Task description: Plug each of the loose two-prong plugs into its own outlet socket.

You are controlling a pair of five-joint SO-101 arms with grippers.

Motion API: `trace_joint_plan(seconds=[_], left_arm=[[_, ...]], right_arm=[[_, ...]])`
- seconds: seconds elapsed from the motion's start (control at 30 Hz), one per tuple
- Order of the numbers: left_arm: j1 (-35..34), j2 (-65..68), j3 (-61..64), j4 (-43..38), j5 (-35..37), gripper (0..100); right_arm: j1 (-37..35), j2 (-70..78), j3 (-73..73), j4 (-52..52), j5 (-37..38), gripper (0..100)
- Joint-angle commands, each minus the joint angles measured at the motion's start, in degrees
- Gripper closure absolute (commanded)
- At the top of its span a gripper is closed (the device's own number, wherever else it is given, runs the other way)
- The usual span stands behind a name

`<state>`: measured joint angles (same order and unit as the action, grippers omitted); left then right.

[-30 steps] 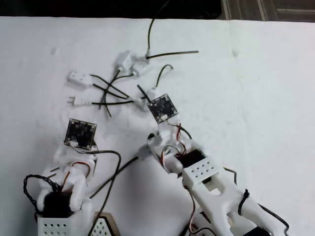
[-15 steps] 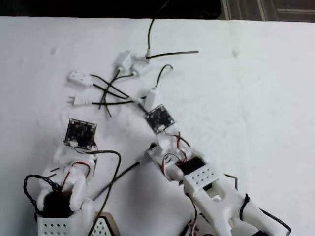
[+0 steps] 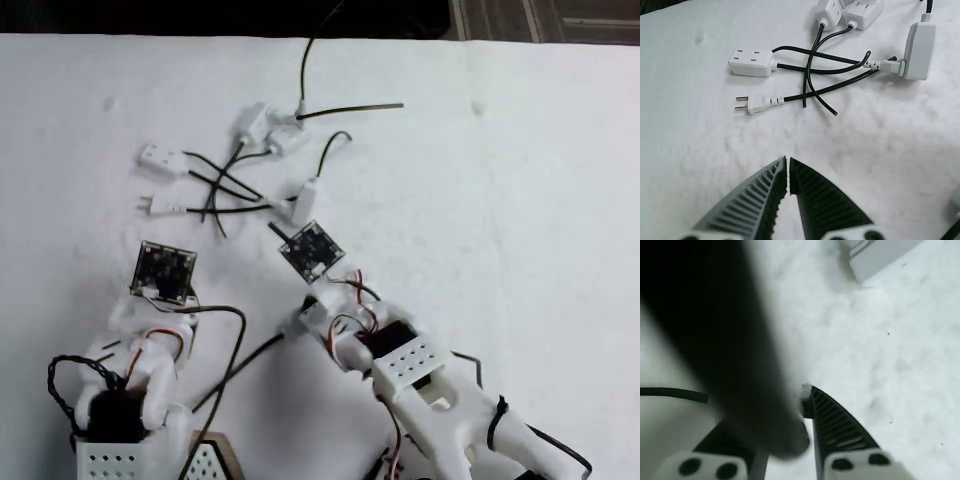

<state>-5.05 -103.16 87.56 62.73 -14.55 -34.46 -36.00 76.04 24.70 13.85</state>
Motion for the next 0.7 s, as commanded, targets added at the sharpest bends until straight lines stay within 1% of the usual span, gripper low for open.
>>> trace_joint_plan(seconds=[0.0, 0.07, 0.1, 0.13, 0.2, 0.27, 0.37, 0.43, 0.5, 0.57, 0.67], left_arm=[[-0.1, -0.6, -0.3, -1.1, -0.5, 97], [-0.1, -0.6, -0.3, -1.1, -0.5, 97], [-0.1, -0.6, -0.4, -1.3, -0.5, 96], [-0.1, -0.6, -0.7, -1.4, -0.6, 96], [-0.1, -0.6, -1.1, -2.0, -0.6, 93], [-0.1, -0.6, -2.0, -2.1, -0.5, 87], [0.0, -0.6, -3.4, -2.1, -0.1, 78], [0.8, -0.5, -4.5, -2.1, 0.0, 74], [2.9, -0.3, -5.1, -2.2, -0.1, 74], [5.4, -0.3, -5.3, -1.9, -0.3, 74], [9.6, -0.2, -5.3, -1.5, -0.5, 74]], right_arm=[[-1.1, 0.7, 0.6, 1.7, 0.7, 98.1], [-1.2, 0.0, 0.3, 1.8, 0.4, 96.5], [-1.2, -0.6, -0.4, 2.9, 0.3, 93.7], [-1.2, -1.5, -1.1, 5.1, 0.0, 89.9], [-1.2, -4.6, -3.0, 10.9, -3.3, 82.4], [-1.3, -9.2, -5.7, 17.9, -6.4, 79.3], [-1.3, -18.2, -10.1, 27.2, -8.9, 79.4], [-1.3, -25.4, -11.8, 31.3, -10.9, 79.6], [-0.9, -33.2, -12.4, 33.5, -13.5, 81.6], [-0.2, -40.8, -12.2, 34.9, -14.4, 84.7], [6.2, -49.6, -10.8, 35.0, -14.4, 88.8]])
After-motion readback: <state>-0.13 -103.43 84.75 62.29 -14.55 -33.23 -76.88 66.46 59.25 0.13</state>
